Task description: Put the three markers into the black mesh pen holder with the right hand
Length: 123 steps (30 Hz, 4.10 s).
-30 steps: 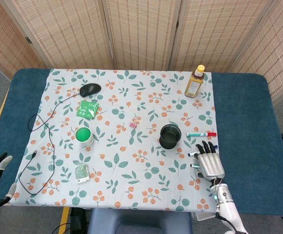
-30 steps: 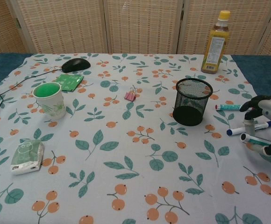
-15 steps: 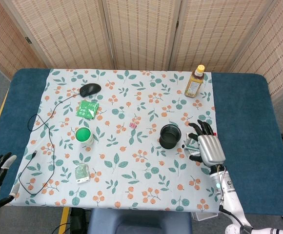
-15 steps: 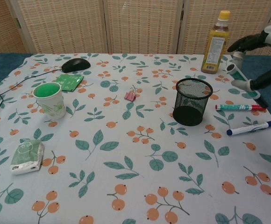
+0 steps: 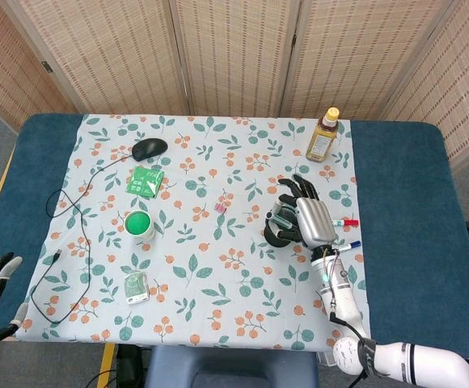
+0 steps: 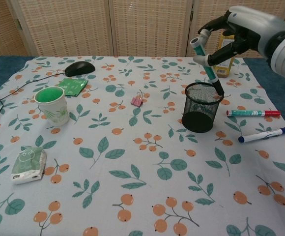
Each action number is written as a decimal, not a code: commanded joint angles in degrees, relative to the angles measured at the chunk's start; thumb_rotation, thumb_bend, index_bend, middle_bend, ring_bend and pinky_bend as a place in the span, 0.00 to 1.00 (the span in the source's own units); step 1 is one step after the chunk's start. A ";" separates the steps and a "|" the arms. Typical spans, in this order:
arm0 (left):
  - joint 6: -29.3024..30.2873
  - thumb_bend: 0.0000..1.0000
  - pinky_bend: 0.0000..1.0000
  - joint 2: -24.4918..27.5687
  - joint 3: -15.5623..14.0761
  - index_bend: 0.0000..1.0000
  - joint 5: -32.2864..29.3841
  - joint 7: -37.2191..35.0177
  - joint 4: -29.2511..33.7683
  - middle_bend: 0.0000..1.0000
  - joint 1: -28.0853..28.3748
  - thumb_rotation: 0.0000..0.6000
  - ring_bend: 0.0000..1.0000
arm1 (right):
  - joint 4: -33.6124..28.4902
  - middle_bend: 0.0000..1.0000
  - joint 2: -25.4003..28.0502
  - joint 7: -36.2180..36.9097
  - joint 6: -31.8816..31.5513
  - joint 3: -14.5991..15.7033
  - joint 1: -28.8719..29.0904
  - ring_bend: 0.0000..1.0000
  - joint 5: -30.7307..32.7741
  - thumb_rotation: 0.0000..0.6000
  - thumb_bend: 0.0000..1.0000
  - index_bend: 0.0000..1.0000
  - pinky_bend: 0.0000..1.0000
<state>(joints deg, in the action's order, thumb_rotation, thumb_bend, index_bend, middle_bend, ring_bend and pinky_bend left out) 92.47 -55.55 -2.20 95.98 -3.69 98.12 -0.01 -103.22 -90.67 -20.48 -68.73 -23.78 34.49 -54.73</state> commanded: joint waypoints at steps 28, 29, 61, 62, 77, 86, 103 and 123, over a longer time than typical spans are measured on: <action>-2.36 0.45 0.22 -1.14 0.95 0.03 -3.20 2.42 -0.19 0.07 0.64 1.00 0.06 | -8.56 0.00 24.45 -0.55 0.51 15.21 -6.92 0.00 -16.25 1.00 0.25 0.11 0.00; -2.46 0.45 0.22 -1.26 0.88 0.03 -3.14 2.79 -0.03 0.07 0.64 1.00 0.06 | -9.30 0.00 26.16 -1.55 -0.27 16.38 -7.81 0.00 -17.89 1.00 0.25 0.14 0.00; -0.90 0.45 0.22 -1.19 0.29 0.08 -1.40 3.20 0.33 0.07 -0.16 1.00 0.06 | 14.47 0.03 11.80 -10.15 12.52 19.67 -2.91 0.00 -8.60 1.00 0.23 0.41 0.00; -0.85 0.45 0.22 -1.15 0.30 0.08 -1.39 3.10 0.31 0.07 -0.18 1.00 0.06 | 14.99 0.03 11.38 -10.26 12.90 19.69 -2.69 0.00 -8.19 1.00 0.23 0.41 0.00; -0.30 0.45 0.22 -0.99 0.47 0.07 -1.28 2.37 0.02 0.07 -0.34 1.00 0.06 | 19.90 0.04 7.37 -11.94 15.32 19.24 0.06 0.00 -4.83 1.00 0.26 0.46 0.00; -0.18 0.45 0.22 -0.85 0.51 0.07 -1.36 2.12 -0.04 0.07 -0.44 1.00 0.06 | 20.97 0.04 6.46 -13.47 16.03 19.89 0.79 0.00 -2.80 1.00 0.26 0.46 0.00; 0.72 0.45 0.22 -0.99 0.49 0.06 -0.52 1.27 -0.64 0.07 -0.68 1.00 0.06 | 20.39 0.13 6.38 -16.34 14.86 20.38 1.55 0.00 0.22 1.00 0.27 0.68 0.00; 0.49 0.45 0.22 -1.62 0.44 0.06 -0.31 2.89 -0.21 0.07 -0.67 1.00 0.06 | -2.17 0.14 20.93 -0.69 2.64 14.59 -2.58 0.00 -12.57 1.00 0.27 0.70 0.00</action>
<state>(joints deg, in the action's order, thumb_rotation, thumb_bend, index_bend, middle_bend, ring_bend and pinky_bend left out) 92.98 -57.16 -1.75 95.66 -0.82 97.89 -0.68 -103.00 -71.35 -23.99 -64.61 -7.34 32.40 -65.35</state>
